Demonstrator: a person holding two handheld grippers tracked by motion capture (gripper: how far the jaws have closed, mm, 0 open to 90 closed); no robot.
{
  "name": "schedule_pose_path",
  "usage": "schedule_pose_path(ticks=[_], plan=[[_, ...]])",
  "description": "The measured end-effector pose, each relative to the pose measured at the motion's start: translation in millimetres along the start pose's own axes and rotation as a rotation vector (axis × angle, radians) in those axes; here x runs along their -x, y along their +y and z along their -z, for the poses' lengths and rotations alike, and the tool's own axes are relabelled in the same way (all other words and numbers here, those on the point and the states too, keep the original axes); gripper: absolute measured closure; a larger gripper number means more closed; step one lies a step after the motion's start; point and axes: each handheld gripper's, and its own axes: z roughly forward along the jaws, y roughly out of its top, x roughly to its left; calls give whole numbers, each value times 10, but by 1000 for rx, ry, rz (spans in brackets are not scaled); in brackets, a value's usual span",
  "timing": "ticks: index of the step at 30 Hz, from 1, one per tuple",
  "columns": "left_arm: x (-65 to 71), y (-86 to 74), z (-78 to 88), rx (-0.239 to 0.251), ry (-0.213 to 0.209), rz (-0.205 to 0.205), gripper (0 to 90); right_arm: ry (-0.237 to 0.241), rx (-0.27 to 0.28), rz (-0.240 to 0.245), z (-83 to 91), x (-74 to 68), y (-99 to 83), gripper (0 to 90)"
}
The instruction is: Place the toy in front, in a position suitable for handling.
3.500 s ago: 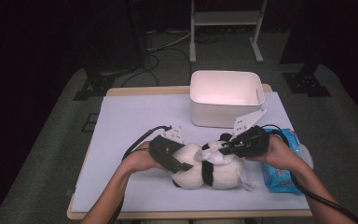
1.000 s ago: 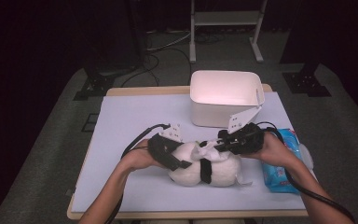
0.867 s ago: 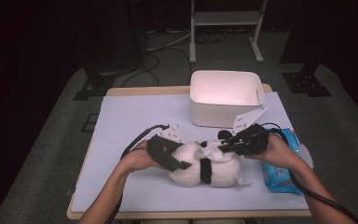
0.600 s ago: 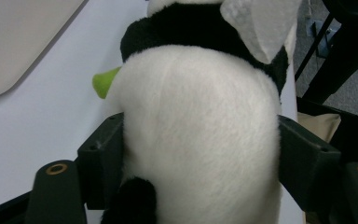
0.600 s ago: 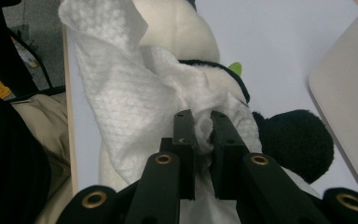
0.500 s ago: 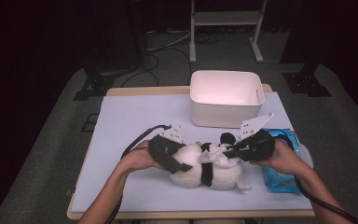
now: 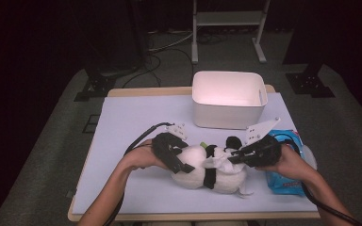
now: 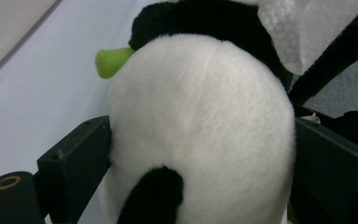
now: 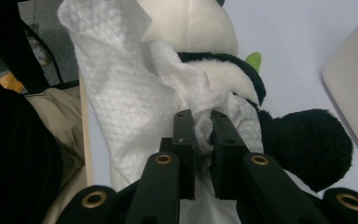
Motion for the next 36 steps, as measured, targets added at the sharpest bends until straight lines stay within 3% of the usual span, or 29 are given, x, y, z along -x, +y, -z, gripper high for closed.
schedule_pose_path(ticks=[6,10,12,17,26,36], plan=[[15,25,-67,-32,-6,-26,79,8,-4,6,-11,-11,15,811],[42,26,-55,-31,19,-62,170,12,0,3,-17,1,18,811],[57,24,-38,-18,33,-88,218,11,2,-6,-18,8,24,810],[68,33,5,24,59,-85,274,-19,-4,4,5,32,78,812],[54,136,109,39,120,-137,306,-60,-5,6,45,140,205,813],[93,33,68,36,109,-116,302,-27,0,13,-104,158,324,812]])
